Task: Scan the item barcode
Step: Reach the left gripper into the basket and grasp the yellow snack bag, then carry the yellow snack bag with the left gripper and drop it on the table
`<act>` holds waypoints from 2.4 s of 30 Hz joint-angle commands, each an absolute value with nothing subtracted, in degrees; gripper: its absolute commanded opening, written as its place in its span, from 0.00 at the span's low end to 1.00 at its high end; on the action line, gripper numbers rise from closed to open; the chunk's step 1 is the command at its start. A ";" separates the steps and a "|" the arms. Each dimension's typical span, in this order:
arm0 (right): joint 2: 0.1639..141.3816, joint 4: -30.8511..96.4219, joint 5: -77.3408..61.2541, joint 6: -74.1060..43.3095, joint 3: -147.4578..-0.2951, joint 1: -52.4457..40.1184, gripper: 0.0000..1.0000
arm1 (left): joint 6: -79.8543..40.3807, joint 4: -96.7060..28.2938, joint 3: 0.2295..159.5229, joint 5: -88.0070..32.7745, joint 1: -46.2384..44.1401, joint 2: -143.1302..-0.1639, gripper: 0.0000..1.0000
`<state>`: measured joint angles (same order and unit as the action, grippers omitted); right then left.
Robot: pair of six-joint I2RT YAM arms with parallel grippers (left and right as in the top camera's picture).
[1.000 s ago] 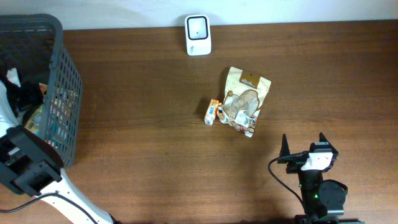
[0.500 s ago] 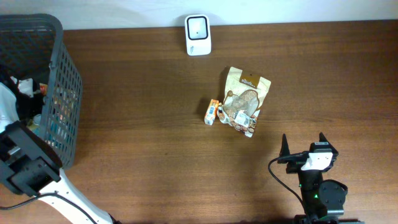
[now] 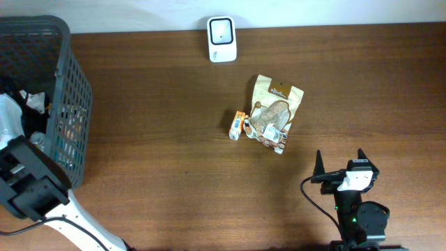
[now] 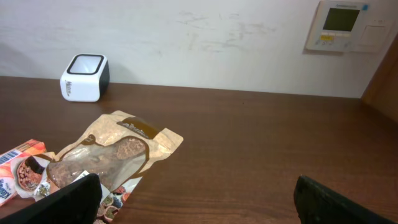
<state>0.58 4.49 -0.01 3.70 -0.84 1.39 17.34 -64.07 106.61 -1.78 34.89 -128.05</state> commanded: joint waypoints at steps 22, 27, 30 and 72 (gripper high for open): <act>0.21 4.64 0.27 4.08 -0.32 1.13 0.98 | -3.29 -87.57 166.30 -26.61 34.89 -116.81 0.00; 0.21 4.64 0.30 4.08 -0.32 1.13 0.98 | -5.04 -90.87 166.28 -44.18 31.79 -109.71 0.00; 0.21 4.64 0.30 4.08 -0.32 1.13 0.98 | -6.46 -94.80 165.88 -43.97 24.27 -109.69 0.00; 0.21 4.64 0.30 4.10 -0.32 1.13 0.98 | -40.16 -34.33 81.03 -0.51 -26.02 -102.56 0.50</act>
<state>0.58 4.49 -0.01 3.70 -0.84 1.39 -47.83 -33.45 77.78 -1.72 -26.20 -109.95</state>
